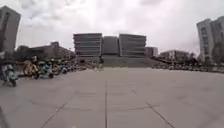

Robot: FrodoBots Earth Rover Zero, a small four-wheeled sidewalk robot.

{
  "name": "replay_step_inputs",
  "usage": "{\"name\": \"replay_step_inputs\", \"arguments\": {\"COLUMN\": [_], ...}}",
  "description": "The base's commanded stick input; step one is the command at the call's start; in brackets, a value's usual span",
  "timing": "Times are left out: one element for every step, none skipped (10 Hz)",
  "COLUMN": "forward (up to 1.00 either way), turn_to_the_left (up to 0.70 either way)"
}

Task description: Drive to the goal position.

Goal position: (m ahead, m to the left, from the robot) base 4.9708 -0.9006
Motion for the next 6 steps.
{"name": "replay_step_inputs", "arguments": {"forward": [0.7,0.7,0.7,0.7,0.7,0.7], "turn_to_the_left": [0.0,0.0,0.0,0.0,0.0,0.0]}}
